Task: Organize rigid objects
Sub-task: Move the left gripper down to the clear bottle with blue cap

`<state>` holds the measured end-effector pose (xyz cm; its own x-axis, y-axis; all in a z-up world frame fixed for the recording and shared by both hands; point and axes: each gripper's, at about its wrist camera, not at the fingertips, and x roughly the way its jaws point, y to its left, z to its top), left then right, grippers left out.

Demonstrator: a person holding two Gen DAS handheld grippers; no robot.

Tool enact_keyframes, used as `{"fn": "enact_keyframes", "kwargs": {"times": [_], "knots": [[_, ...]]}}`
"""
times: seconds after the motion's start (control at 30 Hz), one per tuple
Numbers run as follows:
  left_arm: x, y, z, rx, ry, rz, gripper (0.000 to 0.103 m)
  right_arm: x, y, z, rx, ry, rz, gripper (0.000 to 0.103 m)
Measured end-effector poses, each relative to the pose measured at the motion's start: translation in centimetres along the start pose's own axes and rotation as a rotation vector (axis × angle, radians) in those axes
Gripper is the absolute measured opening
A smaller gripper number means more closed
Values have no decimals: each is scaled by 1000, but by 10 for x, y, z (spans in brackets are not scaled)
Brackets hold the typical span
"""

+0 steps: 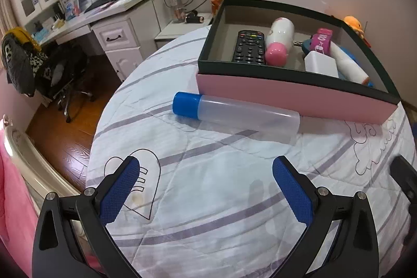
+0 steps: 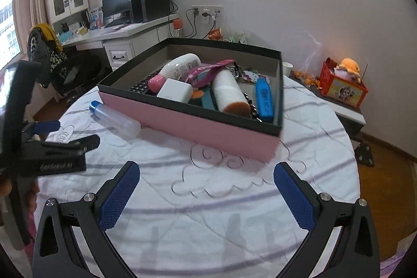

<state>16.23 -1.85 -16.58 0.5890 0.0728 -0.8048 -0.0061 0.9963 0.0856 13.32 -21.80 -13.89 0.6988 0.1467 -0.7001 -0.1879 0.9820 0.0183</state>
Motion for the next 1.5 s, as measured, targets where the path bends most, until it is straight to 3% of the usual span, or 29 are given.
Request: {"fn": "enact_keyframes", "kwargs": {"times": [0.1,0.23,0.43,0.53,0.77,1.0,1.2,1.43,1.5], "knots": [[4,-4,2,-23,7,-58,103,12,5,4,-2,11,-19,103],[11,-30,13,37,1,-81,103,9,-9,3,50,4,-17,103],[31,-48,31,-25,21,-27,103,5,-27,0,78,13,-33,103],[44,-41,35,-65,27,8,103,9,-28,0,64,23,-20,103],[48,-19,26,-88,31,-18,99,15,-21,0,44,35,7,103],[38,22,8,-127,41,65,100,12,-11,-4,28,46,11,103],[35,53,-1,-173,40,90,101,12,3,-4,-2,53,14,103],[51,46,20,-152,28,54,101,16,9,-3,-18,71,9,103],[56,41,25,-121,40,54,96,17,9,-2,-21,75,9,103]]}}
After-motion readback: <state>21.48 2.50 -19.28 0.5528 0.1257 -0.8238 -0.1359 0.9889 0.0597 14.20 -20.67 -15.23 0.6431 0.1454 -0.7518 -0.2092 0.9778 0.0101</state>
